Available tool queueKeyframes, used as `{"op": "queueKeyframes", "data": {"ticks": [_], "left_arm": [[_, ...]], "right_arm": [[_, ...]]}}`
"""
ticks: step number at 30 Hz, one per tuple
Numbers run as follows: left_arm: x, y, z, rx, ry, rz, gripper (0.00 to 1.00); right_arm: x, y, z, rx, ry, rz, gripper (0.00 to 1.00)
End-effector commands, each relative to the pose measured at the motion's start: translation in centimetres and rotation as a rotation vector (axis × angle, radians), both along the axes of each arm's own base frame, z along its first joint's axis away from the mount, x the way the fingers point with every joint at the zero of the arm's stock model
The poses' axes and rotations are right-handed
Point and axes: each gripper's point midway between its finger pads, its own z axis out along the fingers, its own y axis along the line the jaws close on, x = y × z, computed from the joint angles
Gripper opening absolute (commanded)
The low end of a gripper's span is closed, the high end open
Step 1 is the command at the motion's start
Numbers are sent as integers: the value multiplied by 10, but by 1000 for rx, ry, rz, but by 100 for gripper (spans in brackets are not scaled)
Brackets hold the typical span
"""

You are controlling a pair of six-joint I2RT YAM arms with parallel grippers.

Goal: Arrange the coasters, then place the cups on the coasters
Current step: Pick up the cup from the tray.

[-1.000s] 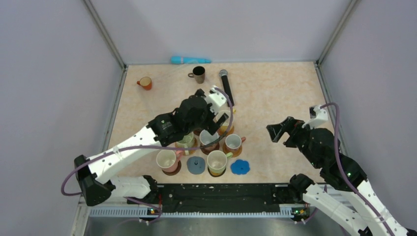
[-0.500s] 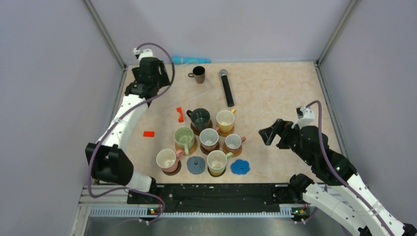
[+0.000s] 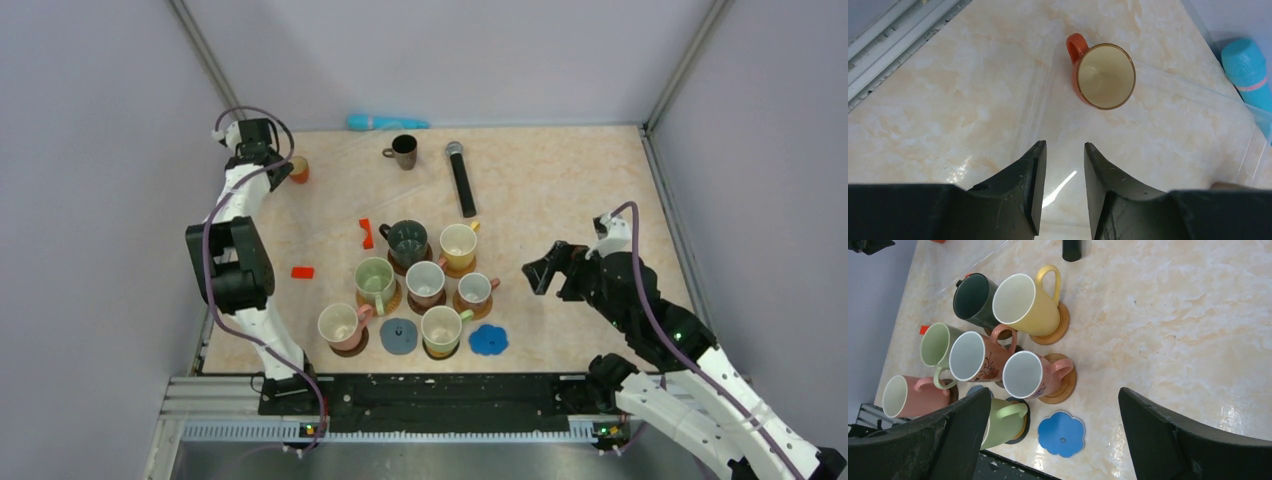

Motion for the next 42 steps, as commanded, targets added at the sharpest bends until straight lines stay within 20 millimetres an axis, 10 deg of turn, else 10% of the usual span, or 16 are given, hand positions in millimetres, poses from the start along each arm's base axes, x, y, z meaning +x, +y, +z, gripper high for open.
{"op": "queueKeyframes", "data": {"ticks": [1, 33, 42], "left_arm": [[37, 5, 15, -85, -139, 26, 39], [77, 21, -65, -186, -100, 6, 44], [73, 19, -39, -166, -130, -28, 14]], "right_arm": [[7, 4, 3, -3, -26, 1, 98], [13, -4, -2, -46, -20, -41, 98], [13, -2, -4, -40, -9, -41, 98]]}}
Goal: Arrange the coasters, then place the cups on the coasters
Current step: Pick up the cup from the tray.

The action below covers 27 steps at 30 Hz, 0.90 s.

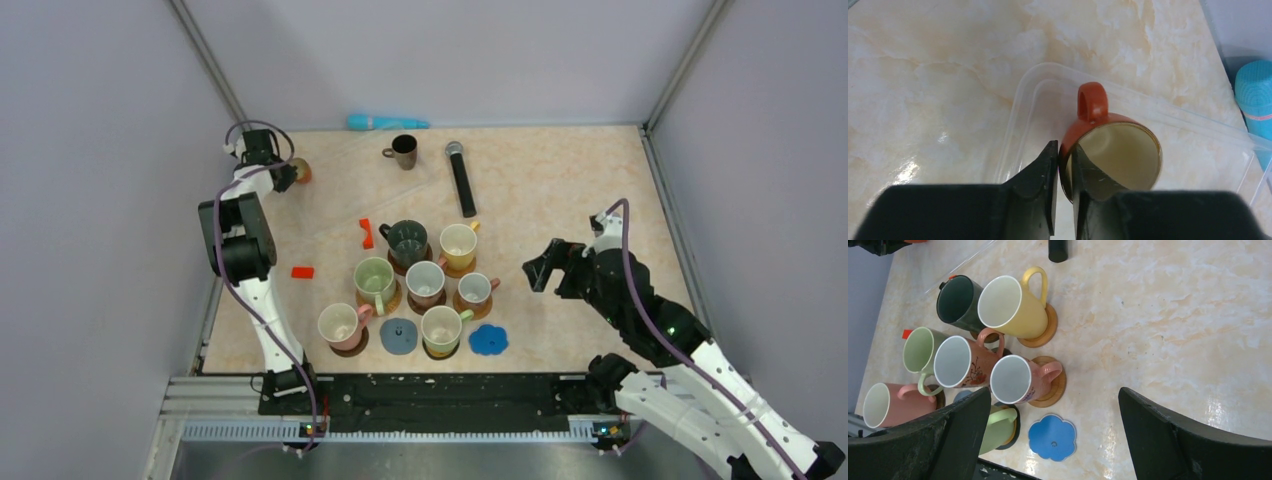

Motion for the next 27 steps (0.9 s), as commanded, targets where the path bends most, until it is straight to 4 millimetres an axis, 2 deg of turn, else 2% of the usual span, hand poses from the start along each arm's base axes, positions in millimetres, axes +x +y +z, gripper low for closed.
{"op": "queueKeyframes", "data": {"ticks": [1, 4, 7, 11, 19, 25, 27], "left_arm": [[9, 4, 53, 37, -109, -22, 11], [3, 2, 65, 52, -121, -37, 1], [-5, -1, 74, 62, -122, -57, 0], [-16, -21, 86, 47, -132, -131, 0], [-49, -84, 85, -28, -103, -335, 0], [-79, -138, 106, 2, -109, -497, 0], [-89, -162, 115, -7, -131, -559, 0]], "right_arm": [[5, 2, 6, 10, -23, -5, 98], [3, 1, 5, 9, -21, -2, 98], [1, -5, 2, -7, -21, -18, 98], [2, -14, -4, -37, -24, -47, 98], [1, -20, 1, -43, -50, -64, 98], [0, -25, 7, -25, -80, -86, 99], [0, -26, 8, -20, -87, -86, 99]]}}
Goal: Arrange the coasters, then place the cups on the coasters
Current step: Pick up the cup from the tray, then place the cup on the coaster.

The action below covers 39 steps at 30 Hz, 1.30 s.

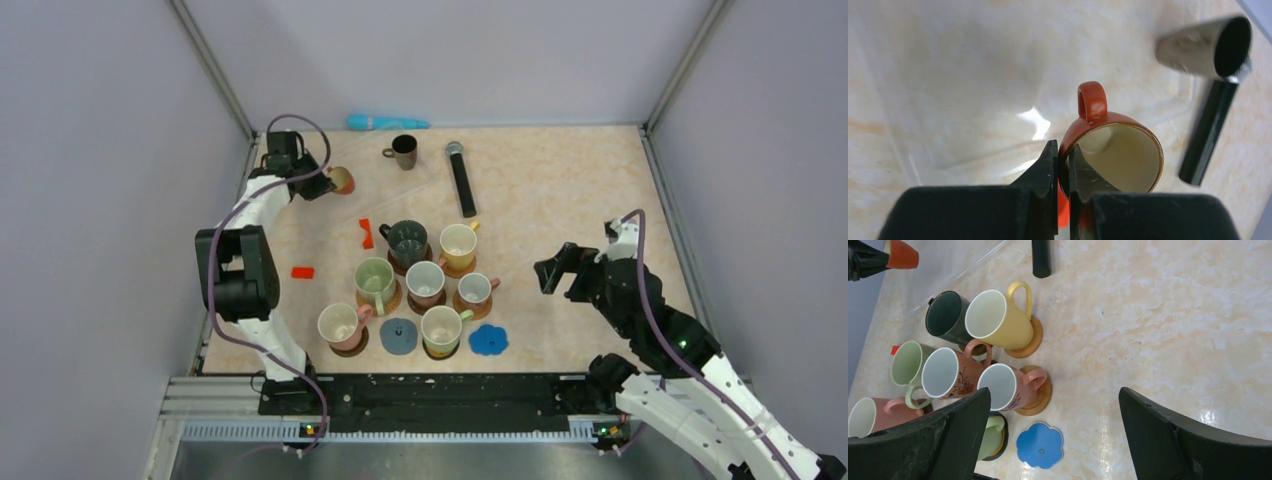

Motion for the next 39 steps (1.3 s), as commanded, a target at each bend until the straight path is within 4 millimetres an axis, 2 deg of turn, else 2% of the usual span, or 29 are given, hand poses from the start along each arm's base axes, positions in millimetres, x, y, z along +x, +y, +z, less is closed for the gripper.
{"op": "queueKeyframes", "data": {"ticks": [1, 10, 13, 20, 28, 32, 39], "left_arm": [[-18, -51, 63, -12, -147, -173, 0], [-77, -157, 124, 18, -268, -501, 0], [-104, -192, 134, 30, -290, -626, 0], [-165, -248, 154, 77, -379, -841, 0], [-221, -287, 144, 121, -416, -1042, 0], [-244, -305, 134, 223, -446, -1137, 0], [-296, -348, 120, 332, -500, -1389, 0]], "right_arm": [[2, -5, 6, 3, -38, -21, 99], [3, -7, 6, 5, -42, -36, 99], [3, -8, 7, 9, -47, -40, 99], [2, -17, 10, 31, -64, -90, 99], [2, -20, 10, 37, -66, -109, 99], [2, -21, 10, 40, -67, -117, 99], [1, -33, 11, 54, -69, -183, 99]]}}
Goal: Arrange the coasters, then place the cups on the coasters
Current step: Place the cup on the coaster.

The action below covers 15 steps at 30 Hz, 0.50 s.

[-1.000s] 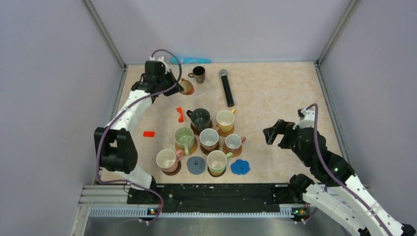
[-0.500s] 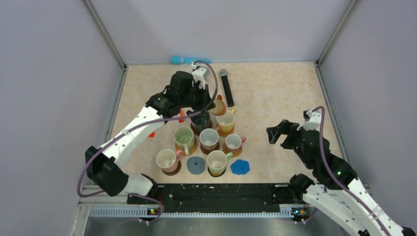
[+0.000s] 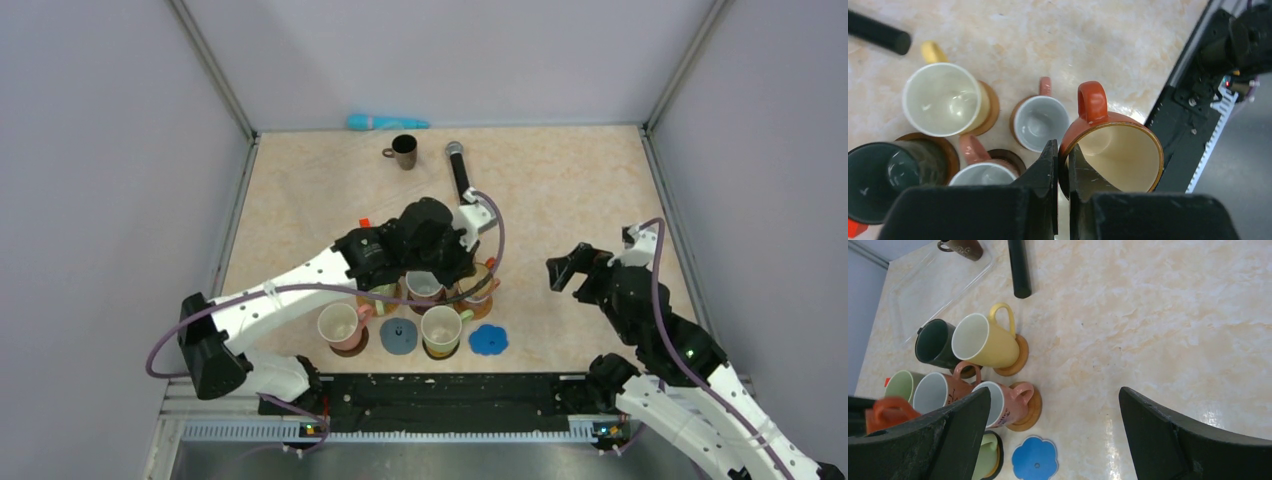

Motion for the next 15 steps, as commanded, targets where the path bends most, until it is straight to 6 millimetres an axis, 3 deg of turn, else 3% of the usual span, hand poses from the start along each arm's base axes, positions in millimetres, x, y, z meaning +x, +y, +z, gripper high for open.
{"op": "queueKeyframes", "data": {"ticks": [1, 9, 15], "left_arm": [[-17, -23, 4, 46, -123, -143, 0], [-59, -53, -38, 212, -96, -363, 0], [-76, -67, -58, 241, -45, -465, 0]], "right_arm": [[0, -14, 8, 32, -31, -78, 99], [-7, -32, 20, 92, -97, -148, 99], [-8, -33, 21, 102, -104, -150, 99]]}}
